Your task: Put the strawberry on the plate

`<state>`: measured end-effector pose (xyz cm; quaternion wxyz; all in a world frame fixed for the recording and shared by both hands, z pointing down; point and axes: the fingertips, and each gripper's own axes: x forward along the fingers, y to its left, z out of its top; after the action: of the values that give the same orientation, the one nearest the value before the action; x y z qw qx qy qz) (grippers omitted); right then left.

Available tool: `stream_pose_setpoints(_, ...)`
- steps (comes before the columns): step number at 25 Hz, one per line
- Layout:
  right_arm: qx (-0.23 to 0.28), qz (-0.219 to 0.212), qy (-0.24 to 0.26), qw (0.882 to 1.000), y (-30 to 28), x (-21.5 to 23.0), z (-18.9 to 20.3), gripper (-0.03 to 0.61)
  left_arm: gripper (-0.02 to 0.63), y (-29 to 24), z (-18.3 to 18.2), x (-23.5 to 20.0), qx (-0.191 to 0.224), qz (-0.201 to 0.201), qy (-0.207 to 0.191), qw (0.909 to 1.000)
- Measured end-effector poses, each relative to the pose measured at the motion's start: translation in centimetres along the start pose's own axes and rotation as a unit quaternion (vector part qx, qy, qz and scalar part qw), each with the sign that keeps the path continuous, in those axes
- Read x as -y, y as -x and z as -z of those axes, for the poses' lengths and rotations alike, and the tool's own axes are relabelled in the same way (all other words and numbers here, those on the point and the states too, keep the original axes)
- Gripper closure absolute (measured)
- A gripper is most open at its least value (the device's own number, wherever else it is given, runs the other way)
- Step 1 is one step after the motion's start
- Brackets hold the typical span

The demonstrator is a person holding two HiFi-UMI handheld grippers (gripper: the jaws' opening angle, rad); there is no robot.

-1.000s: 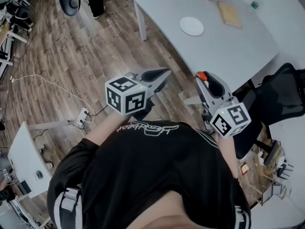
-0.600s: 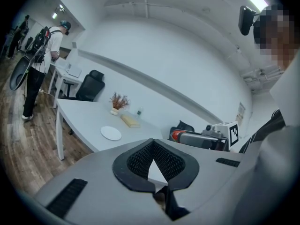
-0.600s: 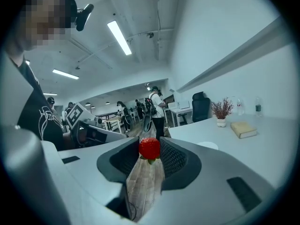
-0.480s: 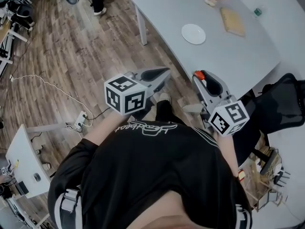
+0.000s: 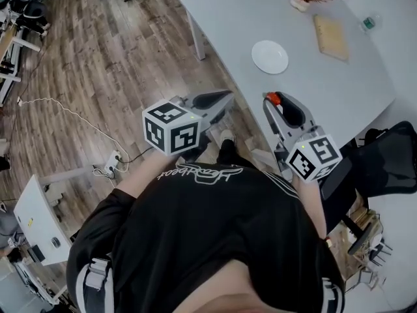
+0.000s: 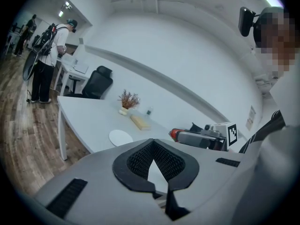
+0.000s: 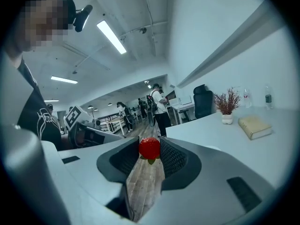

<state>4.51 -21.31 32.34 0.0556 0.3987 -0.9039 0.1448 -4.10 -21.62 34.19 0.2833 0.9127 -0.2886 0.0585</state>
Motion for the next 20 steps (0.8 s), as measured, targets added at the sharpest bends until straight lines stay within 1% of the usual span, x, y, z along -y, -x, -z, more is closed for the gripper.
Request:
stream_pose_setpoints(4, -0.005, 0.005, -0.015, 1.000, -2.0, 4.0, -0.3, 0.446, 0.606, -3.5, -1.5, -2.2, -0.011, -0.001, 0.011, 0.9999)
stream_pose_setpoints(7, -0.010, 0.006, -0.022, 1.000, -3.4, 6.4, -0.4, 0.446, 0.606, -5.7, -1.9, -3.8, -0.023, -0.004, 0.015, 0.9996)
stream_pose_setpoints(13, -0.015, 0.011, -0.025, 0.999, -5.4, 10.3, -1.1, 0.446, 0.606, -8.7, -2.9, -6.4, -0.035, -0.007, 0.032, 0.9988)
stream_pose_setpoints(16, -0.017, 0.016, -0.030, 0.999, -6.0, 11.9, -1.2, 0.446, 0.606, -9.9, -2.9, -7.5, -0.044, -0.008, 0.039, 0.9982)
stream_pose_setpoints(20, -0.027, 0.024, -0.024, 0.999, -6.7, 13.6, -0.8, 0.446, 0.606, -11.4, -2.7, -8.4, -0.054, -0.006, 0.045, 0.9975)
